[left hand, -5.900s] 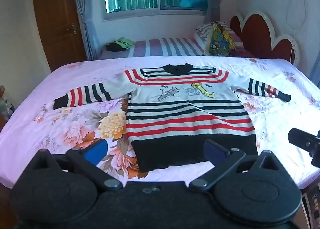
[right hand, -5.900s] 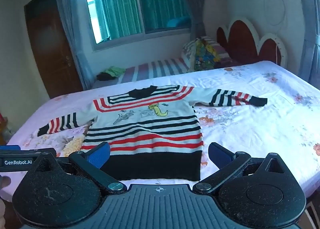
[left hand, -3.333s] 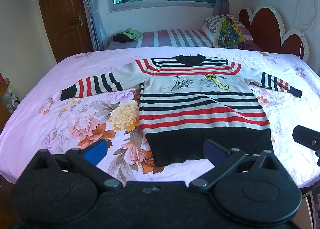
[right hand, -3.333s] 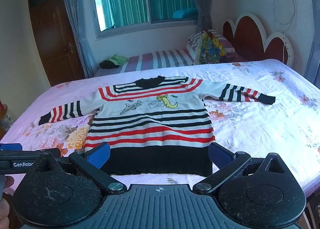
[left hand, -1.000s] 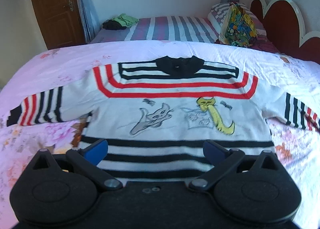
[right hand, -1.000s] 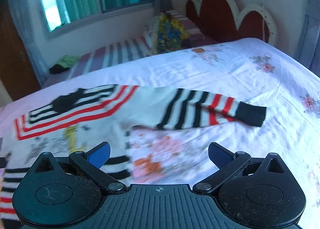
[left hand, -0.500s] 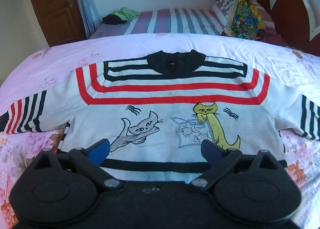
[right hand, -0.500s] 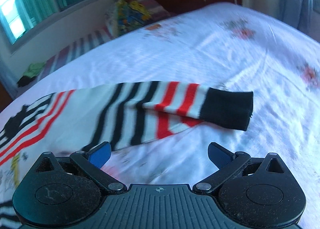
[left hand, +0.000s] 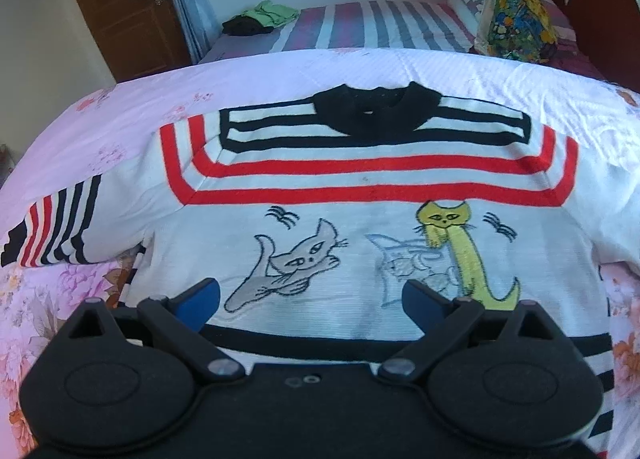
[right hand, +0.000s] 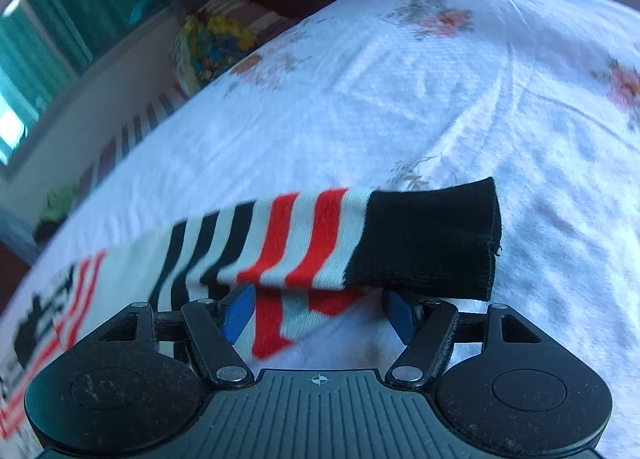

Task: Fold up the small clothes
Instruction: 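Move the right gripper to the black sleeve cuff and close on it, then lift the cuff with the right gripper and lay the sleeve across the sweater body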

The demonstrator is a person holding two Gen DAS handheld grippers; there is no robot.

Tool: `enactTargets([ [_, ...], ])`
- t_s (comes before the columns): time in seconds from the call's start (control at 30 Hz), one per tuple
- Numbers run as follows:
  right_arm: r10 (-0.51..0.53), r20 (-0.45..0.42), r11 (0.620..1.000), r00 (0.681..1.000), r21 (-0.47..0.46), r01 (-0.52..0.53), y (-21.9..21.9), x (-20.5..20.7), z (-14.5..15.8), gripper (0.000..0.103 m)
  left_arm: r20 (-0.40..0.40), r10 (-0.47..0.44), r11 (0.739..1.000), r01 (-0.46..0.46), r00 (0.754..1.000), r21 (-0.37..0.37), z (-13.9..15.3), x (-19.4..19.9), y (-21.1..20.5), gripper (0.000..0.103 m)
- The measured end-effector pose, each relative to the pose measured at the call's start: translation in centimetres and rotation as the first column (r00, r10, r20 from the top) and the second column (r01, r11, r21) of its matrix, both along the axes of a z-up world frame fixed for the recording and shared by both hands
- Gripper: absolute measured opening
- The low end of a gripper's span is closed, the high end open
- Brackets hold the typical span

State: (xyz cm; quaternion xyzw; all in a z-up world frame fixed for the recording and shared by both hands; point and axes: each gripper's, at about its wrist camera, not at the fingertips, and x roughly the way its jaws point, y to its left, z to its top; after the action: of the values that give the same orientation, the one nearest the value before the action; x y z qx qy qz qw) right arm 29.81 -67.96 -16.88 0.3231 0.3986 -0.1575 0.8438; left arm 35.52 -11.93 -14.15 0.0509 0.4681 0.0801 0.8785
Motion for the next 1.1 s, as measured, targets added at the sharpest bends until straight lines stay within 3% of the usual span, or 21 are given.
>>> enactTargets([
  [0.13, -0.060, 0.033, 0.996, 0.998, 0.068, 0.058, -0.9, 0.1, 0.1, 0.083, 0.009, 0.004, 1.000, -0.004, 1.000, 0.000, 0.0, -0.1, 0.5, 0.097],
  [0.27, -0.083, 0.027, 0.997, 0.996, 0.008, 0.083, -0.4, 0.5, 0.2, 0.080, 0.012, -0.004, 1.000, 0.005, 1.000, -0.011, 0.1, -0.1, 0.6, 0.092],
  [0.33, -0.091, 0.018, 0.995, 0.996, -0.041, 0.092, -0.1, 0.7, 0.5, 0.054, 0.018, -0.016, 1.000, 0.016, 1.000, -0.014, 0.2, -0.2, 0.5, 0.091],
  [0.43, -0.098, 0.015, 0.993, 0.995, -0.065, 0.098, -0.2, 0.5, 0.8, 0.033, 0.020, -0.035, 0.999, 0.036, 0.999, -0.013, 0.3, -0.3, 0.5, 0.090],
  [0.53, -0.083, 0.047, 0.991, 0.995, -0.102, 0.087, 0.3, 0.4, 1.7, 0.024, 0.004, -0.058, 0.997, 0.058, 0.998, -0.047, 0.4, -0.3, 0.9, 0.086],
  [0.67, 0.027, 0.113, 0.978, 0.993, -0.210, -0.002, 3.2, 1.4, 4.5, 0.021, 0.002, -0.055, 0.994, 0.055, 0.999, -0.096, 0.6, -0.3, 2.0, 0.084],
  [0.8, 0.162, 0.168, 0.956, 0.972, -0.270, -0.113, 8.3, 2.8, 7.4, 0.015, 0.037, -0.063, 0.994, 0.066, 0.997, -0.089, 1.1, -0.4, 2.9, 0.084],
  [0.83, 0.206, 0.183, 0.948, 0.961, -0.282, -0.150, 10.1, 3.2, 8.1, 0.011, 0.041, -0.067, 0.993, 0.070, 0.997, -0.091, 1.2, -0.4, 3.3, 0.084],
  [1.0, 0.433, 0.212, 0.874, 0.876, -0.335, -0.352, 21.2, 5.5, 9.8, 0.010, 0.057, -0.080, 0.990, 0.086, 0.995, -0.115, 1.5, 0.3, 5.7, 0.078],
  [1.1, 0.532, 0.155, 0.821, 0.832, -0.333, -0.463, 28.0, 6.9, 8.7, 0.010, 0.032, -0.085, 0.982, 0.089, 0.996, -0.168, 0.9, 1.0, 7.6, 0.072],
])
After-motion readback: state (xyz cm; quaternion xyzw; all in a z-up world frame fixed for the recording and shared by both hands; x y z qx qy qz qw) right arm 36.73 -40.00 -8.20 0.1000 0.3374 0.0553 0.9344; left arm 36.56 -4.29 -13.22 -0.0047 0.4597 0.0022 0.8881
